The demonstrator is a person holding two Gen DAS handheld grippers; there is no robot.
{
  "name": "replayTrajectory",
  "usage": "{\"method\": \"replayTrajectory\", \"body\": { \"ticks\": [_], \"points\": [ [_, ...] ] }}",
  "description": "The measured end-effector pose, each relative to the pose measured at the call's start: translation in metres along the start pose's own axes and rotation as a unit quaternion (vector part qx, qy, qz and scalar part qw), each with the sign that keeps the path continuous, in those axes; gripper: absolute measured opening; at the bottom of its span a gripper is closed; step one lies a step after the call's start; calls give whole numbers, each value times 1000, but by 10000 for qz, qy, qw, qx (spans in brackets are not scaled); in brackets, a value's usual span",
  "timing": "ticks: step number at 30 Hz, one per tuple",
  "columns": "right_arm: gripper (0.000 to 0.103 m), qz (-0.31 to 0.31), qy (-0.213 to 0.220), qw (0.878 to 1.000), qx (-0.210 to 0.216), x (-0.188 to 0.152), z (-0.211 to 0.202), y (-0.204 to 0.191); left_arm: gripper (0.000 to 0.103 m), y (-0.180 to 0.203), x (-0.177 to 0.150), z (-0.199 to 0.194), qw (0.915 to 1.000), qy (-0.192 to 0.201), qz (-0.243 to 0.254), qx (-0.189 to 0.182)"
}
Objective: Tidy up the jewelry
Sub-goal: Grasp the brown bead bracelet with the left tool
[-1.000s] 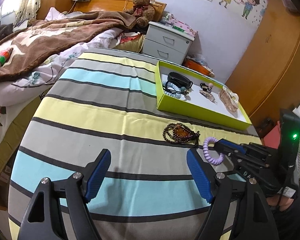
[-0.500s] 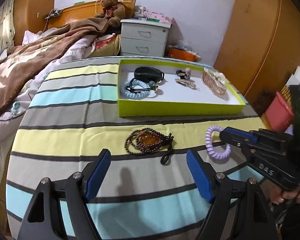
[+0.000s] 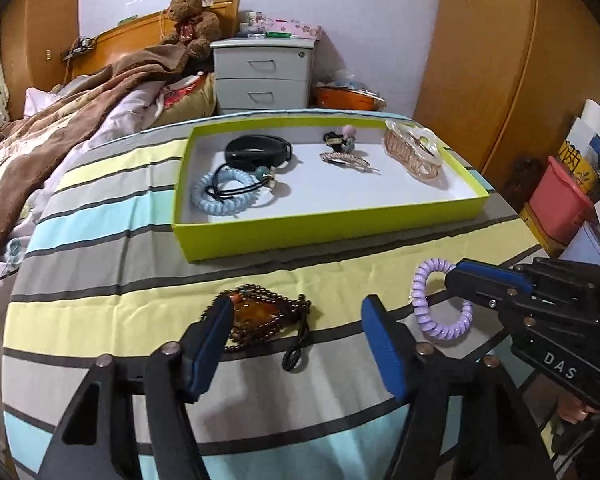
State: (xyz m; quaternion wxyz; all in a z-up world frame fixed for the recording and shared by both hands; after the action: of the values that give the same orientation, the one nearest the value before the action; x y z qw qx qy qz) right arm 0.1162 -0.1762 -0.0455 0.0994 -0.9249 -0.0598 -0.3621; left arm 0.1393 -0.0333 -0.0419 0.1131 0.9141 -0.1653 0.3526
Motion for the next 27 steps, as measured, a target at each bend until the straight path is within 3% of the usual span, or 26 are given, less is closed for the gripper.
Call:
{"method": "replayTrajectory", "body": {
  "ticks": [9,22,27],
  "points": [
    [9,59,38,10000,51,1,-1,4,37,5,0,9,9986,-132,273,427],
    [9,92,68,9999,86,3,0,5,37,15,1,14,9934,-167,843,761],
    [9,104,64,9999,78,3,0,5,26,14,1,12,9950,-163,760,628]
  ]
}}
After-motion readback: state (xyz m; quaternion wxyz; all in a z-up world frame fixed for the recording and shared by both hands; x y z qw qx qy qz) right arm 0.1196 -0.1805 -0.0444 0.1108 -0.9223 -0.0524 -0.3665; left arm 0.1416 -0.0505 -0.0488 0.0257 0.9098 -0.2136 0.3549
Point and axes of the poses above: each gripper's, at about its wrist camera, not at the fingertips, and z roughly the way its jaws point, y to its right, x to its top, the point moved 4 cm from there along z, roughly the way its jaws point, and after that the axes turned 3 degrees about y, right-handed, at the moved point
